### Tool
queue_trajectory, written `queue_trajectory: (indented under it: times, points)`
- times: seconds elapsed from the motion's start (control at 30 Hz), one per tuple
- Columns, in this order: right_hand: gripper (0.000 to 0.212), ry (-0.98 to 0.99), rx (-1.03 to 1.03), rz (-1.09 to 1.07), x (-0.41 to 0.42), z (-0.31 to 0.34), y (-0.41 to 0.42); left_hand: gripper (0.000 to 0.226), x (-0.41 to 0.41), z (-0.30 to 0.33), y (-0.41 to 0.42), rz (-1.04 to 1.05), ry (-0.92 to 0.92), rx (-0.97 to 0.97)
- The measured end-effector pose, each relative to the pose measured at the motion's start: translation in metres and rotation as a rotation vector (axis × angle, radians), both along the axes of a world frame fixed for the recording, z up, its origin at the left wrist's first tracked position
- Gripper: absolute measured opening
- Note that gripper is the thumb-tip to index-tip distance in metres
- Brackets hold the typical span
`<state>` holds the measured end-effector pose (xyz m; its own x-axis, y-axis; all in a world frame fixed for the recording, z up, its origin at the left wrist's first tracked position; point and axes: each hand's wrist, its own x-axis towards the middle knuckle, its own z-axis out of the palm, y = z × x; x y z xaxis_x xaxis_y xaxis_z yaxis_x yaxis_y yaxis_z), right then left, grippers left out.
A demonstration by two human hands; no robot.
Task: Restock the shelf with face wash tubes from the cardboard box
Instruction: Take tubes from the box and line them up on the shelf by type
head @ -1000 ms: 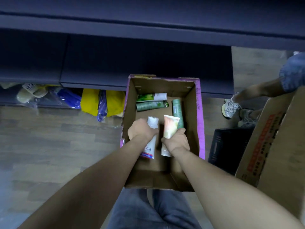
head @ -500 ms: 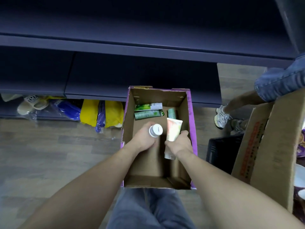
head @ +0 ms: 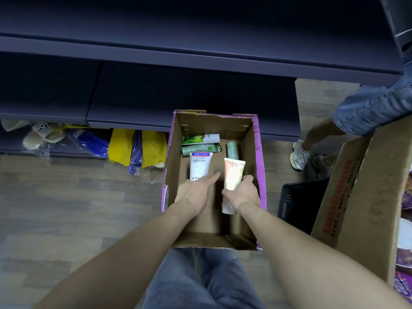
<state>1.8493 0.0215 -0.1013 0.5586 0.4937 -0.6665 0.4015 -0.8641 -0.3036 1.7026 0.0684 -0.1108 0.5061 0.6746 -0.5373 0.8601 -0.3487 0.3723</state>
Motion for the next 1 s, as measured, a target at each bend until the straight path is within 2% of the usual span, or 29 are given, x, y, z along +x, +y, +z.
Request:
queue_trajectory:
  times: [0.1, 0.17, 0.3, 0.37, 0.43, 0.6, 0.7, 0.83, 1.0]
  points:
    - [0.061, 0.004, -0.001, 0.004, 0.001, 0.0, 0.0, 0.106, 0.002, 0.002, 0.004, -0.134, 0.139, 0.08]
    - [0.06, 0.008, 0.003, 0.004, 0.001, -0.001, 0.0, 0.112, 0.004, 0.004, 0.004, -0.072, 0.195, 0.062]
    - [0.06, 0.0, 0.011, 0.012, 0.001, -0.001, -0.001, 0.098, 0.006, 0.004, 0.0, 0.344, 0.14, -0.091]
    - [0.059, -0.004, 0.024, 0.017, 0.001, -0.001, 0.0, 0.079, 0.006, 0.003, -0.001, 0.499, 0.086, -0.115]
    - [0.059, -0.009, 0.039, 0.022, 0.001, 0.001, 0.001, 0.07, 0.006, 0.003, -0.003, 0.604, 0.023, -0.137]
    - [0.059, -0.022, 0.09, 0.024, 0.003, 0.01, 0.006, 0.079, 0.01, 0.009, -0.002, 0.675, -0.113, -0.077]
    - [0.06, -0.023, 0.121, 0.022, 0.005, 0.018, 0.011, 0.076, 0.015, 0.015, 0.0, 0.678, -0.162, -0.014]
    - [0.059, -0.024, 0.179, 0.017, 0.009, 0.033, 0.018, 0.065, 0.022, 0.031, 0.005, 0.732, -0.189, 0.029]
    - [0.056, -0.043, 0.278, 0.023, 0.015, 0.061, 0.029, 0.067, 0.026, 0.056, 0.014, 0.795, -0.188, 0.054]
